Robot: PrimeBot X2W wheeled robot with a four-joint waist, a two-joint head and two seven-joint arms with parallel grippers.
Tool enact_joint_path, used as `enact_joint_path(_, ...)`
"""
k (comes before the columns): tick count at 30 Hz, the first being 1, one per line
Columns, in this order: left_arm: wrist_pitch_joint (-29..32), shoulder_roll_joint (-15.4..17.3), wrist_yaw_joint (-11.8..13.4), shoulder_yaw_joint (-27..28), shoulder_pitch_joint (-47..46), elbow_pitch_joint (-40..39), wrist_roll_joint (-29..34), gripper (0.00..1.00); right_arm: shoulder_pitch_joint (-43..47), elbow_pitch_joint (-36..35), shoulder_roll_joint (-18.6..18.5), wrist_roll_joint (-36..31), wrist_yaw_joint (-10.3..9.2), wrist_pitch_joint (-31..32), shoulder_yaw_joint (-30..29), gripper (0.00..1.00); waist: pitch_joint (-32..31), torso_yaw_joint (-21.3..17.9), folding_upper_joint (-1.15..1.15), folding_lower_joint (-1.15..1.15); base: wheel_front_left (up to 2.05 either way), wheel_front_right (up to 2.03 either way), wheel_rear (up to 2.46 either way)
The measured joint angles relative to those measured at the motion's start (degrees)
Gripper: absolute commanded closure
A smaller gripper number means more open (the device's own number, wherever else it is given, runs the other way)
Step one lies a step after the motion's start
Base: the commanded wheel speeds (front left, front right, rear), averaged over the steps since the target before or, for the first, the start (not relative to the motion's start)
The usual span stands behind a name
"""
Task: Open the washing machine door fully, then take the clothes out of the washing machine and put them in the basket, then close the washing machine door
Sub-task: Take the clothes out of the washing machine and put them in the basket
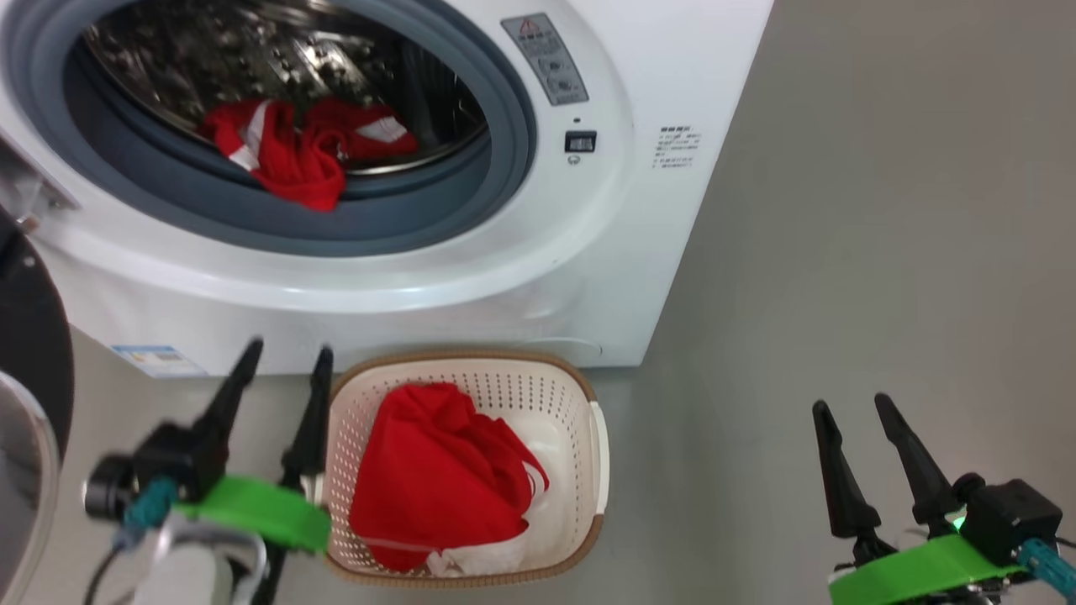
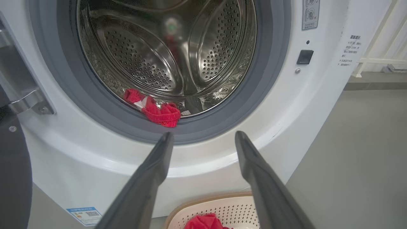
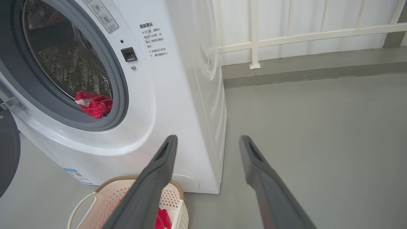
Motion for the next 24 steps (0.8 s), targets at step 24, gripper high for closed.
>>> enact_joint_path(24, 2.0, 5.72, 0.0, -11.94, -47.24, 34.01, -7.73, 0.0, -12.24, -0.31, -0.32, 3.09, 0.0, 0.0, 3.21, 0.0, 19.99, -1.57, 0.0, 0.0, 0.0, 0.0, 0.0)
